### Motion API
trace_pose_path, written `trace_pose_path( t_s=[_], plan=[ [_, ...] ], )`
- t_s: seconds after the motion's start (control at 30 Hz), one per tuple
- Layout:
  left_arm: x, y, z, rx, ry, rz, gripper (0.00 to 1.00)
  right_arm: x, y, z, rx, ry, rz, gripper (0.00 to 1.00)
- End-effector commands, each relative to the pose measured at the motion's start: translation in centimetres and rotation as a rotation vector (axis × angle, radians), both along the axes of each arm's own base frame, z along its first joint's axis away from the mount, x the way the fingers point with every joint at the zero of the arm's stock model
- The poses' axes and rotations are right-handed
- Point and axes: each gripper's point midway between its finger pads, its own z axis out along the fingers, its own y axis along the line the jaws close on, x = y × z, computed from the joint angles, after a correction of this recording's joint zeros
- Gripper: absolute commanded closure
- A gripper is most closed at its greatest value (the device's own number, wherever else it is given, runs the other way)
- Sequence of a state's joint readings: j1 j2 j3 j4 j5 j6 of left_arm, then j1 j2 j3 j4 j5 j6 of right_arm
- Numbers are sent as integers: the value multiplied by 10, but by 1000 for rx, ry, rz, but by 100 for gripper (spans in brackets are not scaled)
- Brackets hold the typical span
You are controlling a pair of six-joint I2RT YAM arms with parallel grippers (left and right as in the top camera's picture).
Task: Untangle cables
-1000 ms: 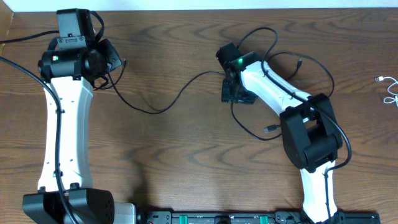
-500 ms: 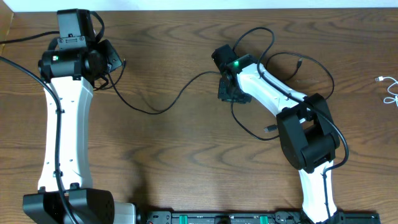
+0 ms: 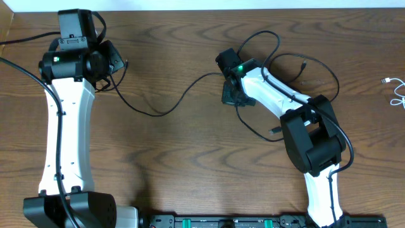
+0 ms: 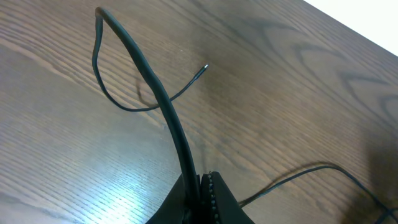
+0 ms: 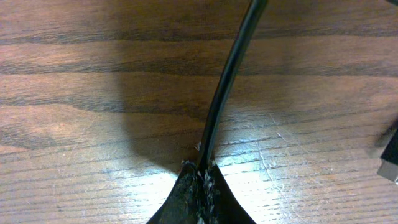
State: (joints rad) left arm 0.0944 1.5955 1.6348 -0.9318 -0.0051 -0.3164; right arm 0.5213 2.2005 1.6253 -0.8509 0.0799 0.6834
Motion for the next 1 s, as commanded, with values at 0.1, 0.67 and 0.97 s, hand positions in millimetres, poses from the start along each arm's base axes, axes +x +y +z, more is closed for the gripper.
trace_pose_path(
  t_s=[0.1, 0.67, 0.97],
  plan=[
    [0, 0, 1, 3, 0, -9, 92, 22, 1, 66, 95, -75, 130, 99],
    [1, 0, 1, 4, -1, -8, 92, 1, -248, 460, 41, -896, -163, 99],
    [3, 0, 3, 5, -12, -8, 92, -42, -369, 474, -97, -943, -434, 99]
  ],
)
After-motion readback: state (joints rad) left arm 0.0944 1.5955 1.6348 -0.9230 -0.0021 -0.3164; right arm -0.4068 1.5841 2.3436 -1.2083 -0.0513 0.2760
